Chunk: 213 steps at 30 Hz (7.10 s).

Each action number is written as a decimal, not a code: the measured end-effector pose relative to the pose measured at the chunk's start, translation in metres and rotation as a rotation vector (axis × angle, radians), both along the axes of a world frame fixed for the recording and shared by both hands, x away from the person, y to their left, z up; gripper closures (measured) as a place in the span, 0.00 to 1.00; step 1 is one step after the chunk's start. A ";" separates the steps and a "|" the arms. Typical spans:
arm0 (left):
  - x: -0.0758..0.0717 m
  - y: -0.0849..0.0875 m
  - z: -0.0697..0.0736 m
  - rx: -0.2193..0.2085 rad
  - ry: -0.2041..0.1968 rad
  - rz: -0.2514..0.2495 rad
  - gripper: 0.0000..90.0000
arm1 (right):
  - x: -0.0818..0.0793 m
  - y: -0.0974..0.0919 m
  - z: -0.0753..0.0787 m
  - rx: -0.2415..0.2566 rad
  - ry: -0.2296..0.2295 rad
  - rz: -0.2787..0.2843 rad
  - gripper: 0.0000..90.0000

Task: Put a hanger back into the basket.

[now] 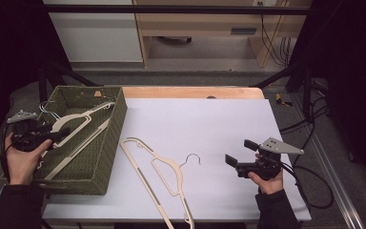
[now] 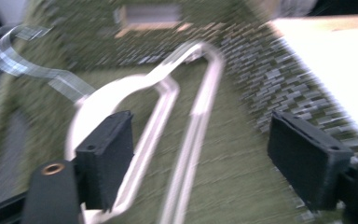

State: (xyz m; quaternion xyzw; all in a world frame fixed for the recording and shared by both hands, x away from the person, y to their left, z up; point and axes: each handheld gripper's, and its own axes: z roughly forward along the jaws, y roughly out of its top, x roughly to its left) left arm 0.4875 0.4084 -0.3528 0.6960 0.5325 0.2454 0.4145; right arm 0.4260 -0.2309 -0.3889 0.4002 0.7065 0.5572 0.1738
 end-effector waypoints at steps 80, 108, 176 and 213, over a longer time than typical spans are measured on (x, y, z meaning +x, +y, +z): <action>0.014 -0.335 -0.109 0.273 0.197 -0.676 0.66 | -0.005 -0.009 -0.001 -0.030 -0.047 -0.024 0.04; 0.017 -0.343 -0.112 0.323 0.240 -0.669 0.86 | -0.004 -0.003 -0.002 -0.034 -0.041 -0.014 0.04; -0.026 -0.308 -0.066 0.224 0.015 -0.649 0.99 | 0.012 0.153 -0.077 -0.092 0.322 0.308 0.51; -0.036 -0.222 -0.030 0.003 -0.088 -0.539 0.26 | 0.015 0.122 -0.041 -0.047 0.362 0.319 0.91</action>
